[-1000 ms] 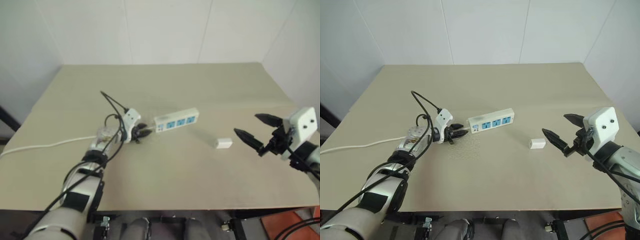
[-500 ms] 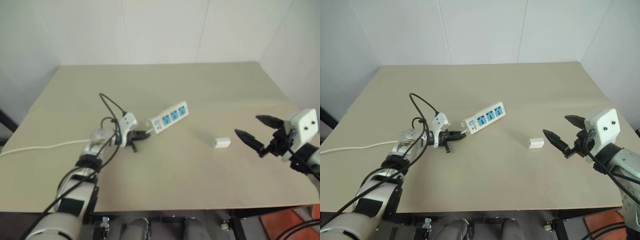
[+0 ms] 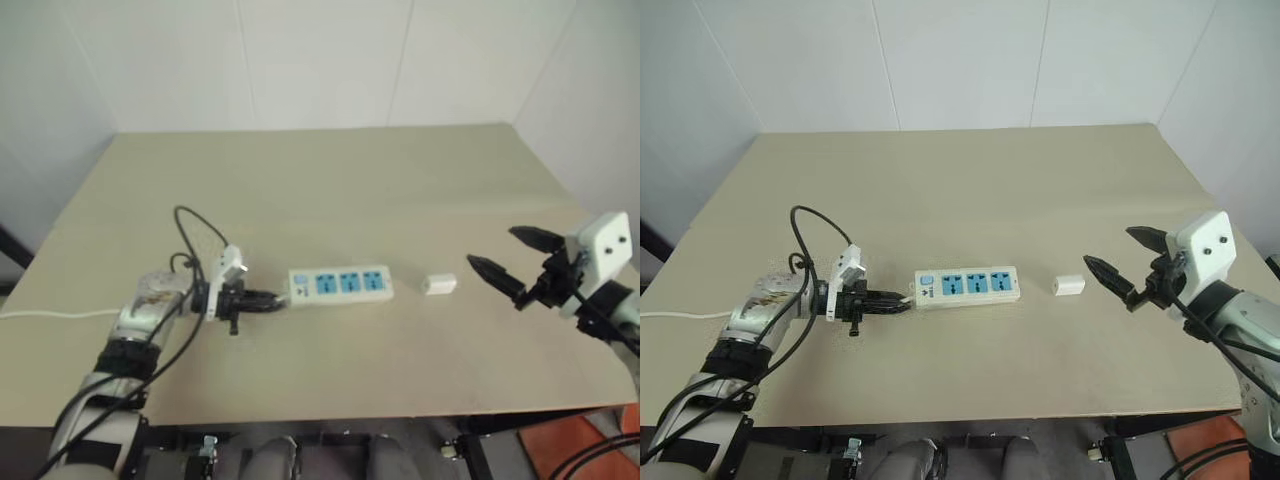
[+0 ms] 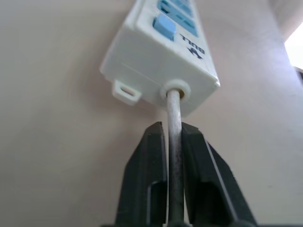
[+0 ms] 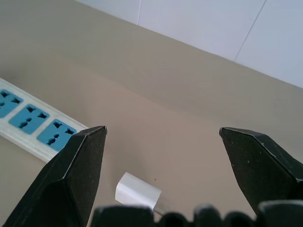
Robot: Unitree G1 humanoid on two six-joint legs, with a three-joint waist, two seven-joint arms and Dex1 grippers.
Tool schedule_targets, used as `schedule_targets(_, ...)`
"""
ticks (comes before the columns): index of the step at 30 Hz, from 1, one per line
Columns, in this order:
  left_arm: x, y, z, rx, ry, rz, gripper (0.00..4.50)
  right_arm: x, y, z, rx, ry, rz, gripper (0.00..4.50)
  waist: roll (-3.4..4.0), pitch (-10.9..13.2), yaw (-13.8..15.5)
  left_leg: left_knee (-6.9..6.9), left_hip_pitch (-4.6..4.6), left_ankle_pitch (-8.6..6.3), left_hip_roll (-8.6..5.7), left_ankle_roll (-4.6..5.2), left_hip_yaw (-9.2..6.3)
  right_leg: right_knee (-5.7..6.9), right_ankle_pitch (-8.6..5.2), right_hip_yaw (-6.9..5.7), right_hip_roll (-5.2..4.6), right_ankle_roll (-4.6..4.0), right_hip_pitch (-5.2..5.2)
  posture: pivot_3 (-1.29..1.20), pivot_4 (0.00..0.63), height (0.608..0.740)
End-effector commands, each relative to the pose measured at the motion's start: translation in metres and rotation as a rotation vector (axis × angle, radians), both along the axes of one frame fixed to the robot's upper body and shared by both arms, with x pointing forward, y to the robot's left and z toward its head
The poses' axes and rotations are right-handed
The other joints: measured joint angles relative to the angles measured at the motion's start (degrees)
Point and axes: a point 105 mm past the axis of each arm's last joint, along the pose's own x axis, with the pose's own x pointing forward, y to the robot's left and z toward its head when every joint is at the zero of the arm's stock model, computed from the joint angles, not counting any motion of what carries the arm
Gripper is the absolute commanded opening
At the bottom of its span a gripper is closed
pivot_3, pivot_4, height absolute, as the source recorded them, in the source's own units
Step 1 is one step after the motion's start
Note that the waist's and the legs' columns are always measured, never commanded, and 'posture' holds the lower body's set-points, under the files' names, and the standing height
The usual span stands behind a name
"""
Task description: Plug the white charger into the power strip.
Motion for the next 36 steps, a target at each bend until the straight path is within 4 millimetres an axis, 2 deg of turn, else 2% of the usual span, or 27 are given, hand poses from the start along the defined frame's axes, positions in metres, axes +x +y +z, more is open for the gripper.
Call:
schedule_targets(1, 0.006, 0.003, 0.007, 0.014, -0.032, 0.009, 1.91, -0.001, 0.0, 0.011, -0.023, -0.042, 0.011, 4.5, 0.0, 0.0, 0.0, 0.0, 0.0, 0.0, 0.0, 0.0, 0.0, -0.01, 0.0, 0.0, 0.0, 0.0, 0.01, 0.0, 0.15, 0.74)
schedule_targets(5, 0.003, 0.012, 0.029, -0.015, -0.082, -0.04, 3.1, -0.003, -0.001, 0.011, -0.022, -0.042, 0.007, 4.5, 0.0, 0.0, 0.0, 0.0, -0.01, 0.0, 0.01, 0.0, 0.0, 0.0, 0.0, 0.0, 0.0, 0.0, -0.02, 0.0, 0.15, 0.74)
schedule_targets(8, -0.005, 0.016, 0.053, -0.055, -0.135, -0.126, 4.06, -0.004, 0.0, 0.01, -0.019, -0.036, 0.007, 4.5, 0.0, 0.0, -0.1, 0.0, -0.03, 0.0, 0.01, 0.0, 0.0, -0.01, 0.0, 0.01, 0.0, 0.0, -0.04, 0.0, 0.15, 0.74)
schedule_targets(10, -0.01, 0.016, 0.066, -0.074, -0.17, -0.181, 4.46, -0.004, 0.0, 0.01, -0.019, -0.035, 0.006, 4.5, 0.0, 0.0, -0.2, 0.0, -0.06, 0.0, 0.01, 0.0, 0.01, -0.02, 0.0, 0.01, 0.0, 0.0, -0.07, 0.0, 0.15, 0.74)
schedule_targets(15, -0.004, 0.001, 0.074, -0.138, -0.257, -0.172, 4.46, -0.002, 0.001, 0.011, -0.015, -0.038, 0.01, 4.5, 0.01, 0.0, 0.2, 0.0, -0.03, 0.0, 0.02, 0.0, 0.01, -0.02, 0.01, 0.01, -0.01, -0.01, -0.02, 0.0, 0.15, 0.74)
schedule_targets(20, 0.003, -0.032, 0.057, -0.185, -0.333, -0.157, 4.46, -0.001, 0.004, 0.011, -0.006, -0.044, 0.013, 4.5, -0.01, 0.0, 0.5, 0.0, -0.05, 0.0, 0.02, 0.0, 0.0, -0.04, 0.01, 0.0, -0.01, -0.02, -0.01, 0.0, 0.15, 0.74)
schedule_targets(24, 0.008, -0.051, 0.037, -0.14, -0.41, -0.152, 4.46, -0.001, 0.008, 0.011, 0.005, -0.047, 0.021, 4.5, -0.01, 0.0, 0.5, 0.0, -0.07, 0.0, 0.02, 0.0, 0.04, -0.05, 0.02, 0.02, -0.01, -0.04, -0.04, 0.0, 0.15, 0.74)
schedule_targets(30, 0.014, -0.053, 0.016, -0.083, -0.398, -0.162, 4.46, -0.002, 0.009, 0.012, 0.005, -0.047, 0.022, 4.5, -0.02, 0.0, 0.5, 0.0, -0.02, 0.0, 0.03, 0.0, 0.07, -0.04, 0.04, 0.02, 0.0, -0.07, -0.02, 0.0, 0.15, 0.74)
schedule_targets(36, 0.022, -0.047, 0.008, -0.079, -0.39, -0.108, 4.46, -0.004, 0.011, 0.01, 0.014, -0.046, 0.024, 4.5, -0.02, 0.0, 0.5, 0.0, -0.04, -0.01, 0.02, 0.01, 0.07, -0.04, 0.04, 0.01, -0.01, -0.06, -0.03, 0.0, 0.15, 0.74)
